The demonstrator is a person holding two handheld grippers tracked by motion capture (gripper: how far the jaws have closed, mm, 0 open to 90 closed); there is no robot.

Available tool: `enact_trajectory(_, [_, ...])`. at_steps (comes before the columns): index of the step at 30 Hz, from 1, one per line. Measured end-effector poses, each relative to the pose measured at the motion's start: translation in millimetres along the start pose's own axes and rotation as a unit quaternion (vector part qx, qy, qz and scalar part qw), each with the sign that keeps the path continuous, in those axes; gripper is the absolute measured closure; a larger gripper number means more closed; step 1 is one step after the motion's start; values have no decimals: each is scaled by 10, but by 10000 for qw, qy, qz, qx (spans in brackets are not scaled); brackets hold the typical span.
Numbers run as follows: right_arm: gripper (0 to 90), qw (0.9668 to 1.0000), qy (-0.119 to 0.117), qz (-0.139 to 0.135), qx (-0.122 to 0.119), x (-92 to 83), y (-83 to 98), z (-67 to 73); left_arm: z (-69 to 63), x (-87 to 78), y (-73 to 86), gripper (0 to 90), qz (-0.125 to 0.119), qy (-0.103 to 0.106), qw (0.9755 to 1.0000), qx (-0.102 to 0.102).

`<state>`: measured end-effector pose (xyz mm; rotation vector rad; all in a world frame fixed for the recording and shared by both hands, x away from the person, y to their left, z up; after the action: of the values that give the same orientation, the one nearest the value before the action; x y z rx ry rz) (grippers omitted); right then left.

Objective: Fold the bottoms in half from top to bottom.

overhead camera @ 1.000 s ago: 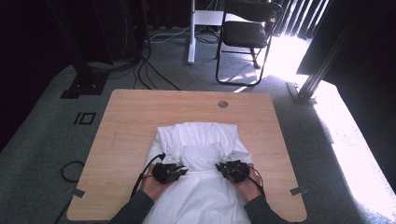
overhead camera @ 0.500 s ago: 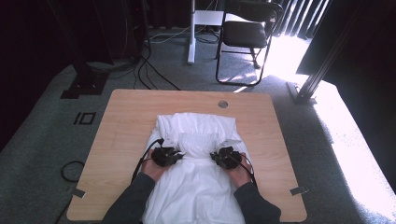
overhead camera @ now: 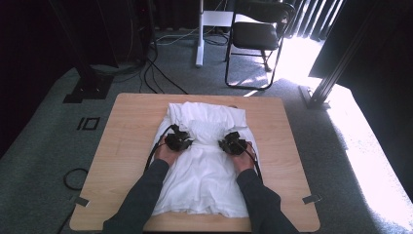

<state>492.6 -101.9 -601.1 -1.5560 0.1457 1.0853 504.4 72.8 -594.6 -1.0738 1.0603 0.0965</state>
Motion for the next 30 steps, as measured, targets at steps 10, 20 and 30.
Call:
enact_trajectory(10, [848,9998,139,-14,140,60,-209,-136,49,-100,-165,845,-188,13,9998,-111])
enact_trajectory(20, [848,9890,89,-1432,-353,-870,-658,-5,-257,-1200,-564,846,-1573,509,9862,51])
enact_trajectory(30, [844,9849,-214,-1441,-938,-1183,-110,329,-641,-1124,61,836,-1214,763,9892,302])
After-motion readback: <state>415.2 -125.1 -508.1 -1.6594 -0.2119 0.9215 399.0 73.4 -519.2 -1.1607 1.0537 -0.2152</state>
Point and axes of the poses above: each handheld gripper's, and its own axes: x roughly forward along the jaws, y roughly out of its underside, z roughly to its left, the point moved 8 cm from there along x, roughly forward along the jaws, and after that the axes turned 1 degree about -y, right-handed, at the moved point
